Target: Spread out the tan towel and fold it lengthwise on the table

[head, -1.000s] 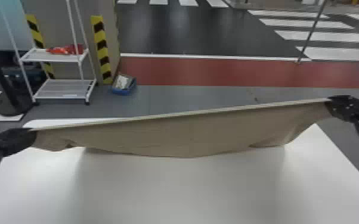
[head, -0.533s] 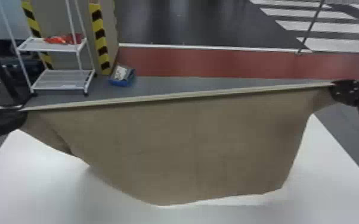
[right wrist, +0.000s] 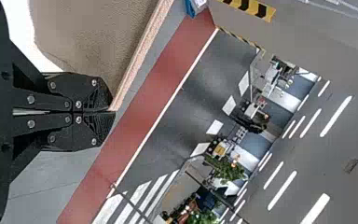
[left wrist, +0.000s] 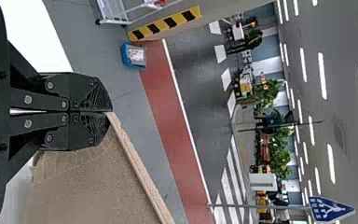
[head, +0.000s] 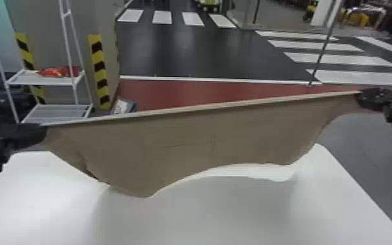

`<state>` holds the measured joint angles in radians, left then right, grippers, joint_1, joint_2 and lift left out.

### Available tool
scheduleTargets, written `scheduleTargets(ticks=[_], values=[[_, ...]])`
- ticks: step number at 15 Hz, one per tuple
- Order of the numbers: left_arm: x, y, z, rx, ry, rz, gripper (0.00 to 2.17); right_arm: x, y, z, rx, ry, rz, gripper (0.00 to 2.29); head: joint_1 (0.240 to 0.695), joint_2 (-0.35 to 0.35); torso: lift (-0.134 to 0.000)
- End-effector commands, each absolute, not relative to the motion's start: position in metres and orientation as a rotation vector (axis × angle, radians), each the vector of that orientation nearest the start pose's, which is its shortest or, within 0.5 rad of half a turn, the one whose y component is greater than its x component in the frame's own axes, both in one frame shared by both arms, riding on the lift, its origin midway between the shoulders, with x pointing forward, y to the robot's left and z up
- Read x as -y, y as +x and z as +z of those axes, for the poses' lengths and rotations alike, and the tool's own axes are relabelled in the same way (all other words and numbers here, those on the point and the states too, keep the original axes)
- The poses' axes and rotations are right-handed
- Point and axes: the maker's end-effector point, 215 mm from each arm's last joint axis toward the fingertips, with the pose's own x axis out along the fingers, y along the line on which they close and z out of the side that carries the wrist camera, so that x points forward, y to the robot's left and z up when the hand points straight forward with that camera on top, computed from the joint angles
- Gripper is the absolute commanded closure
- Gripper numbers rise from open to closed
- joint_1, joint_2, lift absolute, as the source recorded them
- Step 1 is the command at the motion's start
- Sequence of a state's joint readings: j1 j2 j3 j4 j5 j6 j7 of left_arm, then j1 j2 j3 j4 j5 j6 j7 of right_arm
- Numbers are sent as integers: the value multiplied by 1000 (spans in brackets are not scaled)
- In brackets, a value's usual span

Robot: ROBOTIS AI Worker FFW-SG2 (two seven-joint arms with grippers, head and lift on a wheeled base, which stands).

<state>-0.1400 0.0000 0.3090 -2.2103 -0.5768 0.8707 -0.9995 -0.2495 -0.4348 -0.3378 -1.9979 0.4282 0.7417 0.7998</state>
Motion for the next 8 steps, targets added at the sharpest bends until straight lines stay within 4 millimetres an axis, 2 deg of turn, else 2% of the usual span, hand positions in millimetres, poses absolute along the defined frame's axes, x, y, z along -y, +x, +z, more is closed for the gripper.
scheduleTargets(ticks=[1,2,3,4,5,6,8], values=[[-311,519,-223,-302,224,-276,2007,497,553,-140,-268,-523,32,1305,490,-142,-124],[-311,503,-232,-314,226,-281,2007,501,533,-150,-269,-527,42,1305,491,-153,-124],[-307,484,-241,-318,240,-302,2007,500,508,-167,-280,-576,73,1305,500,-164,-124],[-302,463,-250,-317,258,-333,2007,488,487,-189,-273,-648,124,1305,538,-190,-124],[-297,444,-262,-324,285,-361,2007,478,469,-207,-266,-703,167,1305,538,-190,-124],[-293,423,-270,-321,326,-390,2007,465,450,-230,-270,-735,213,1305,597,-207,-124],[-286,394,-292,-319,416,-449,2007,436,415,-269,-270,-805,324,1305,668,-216,-124]])
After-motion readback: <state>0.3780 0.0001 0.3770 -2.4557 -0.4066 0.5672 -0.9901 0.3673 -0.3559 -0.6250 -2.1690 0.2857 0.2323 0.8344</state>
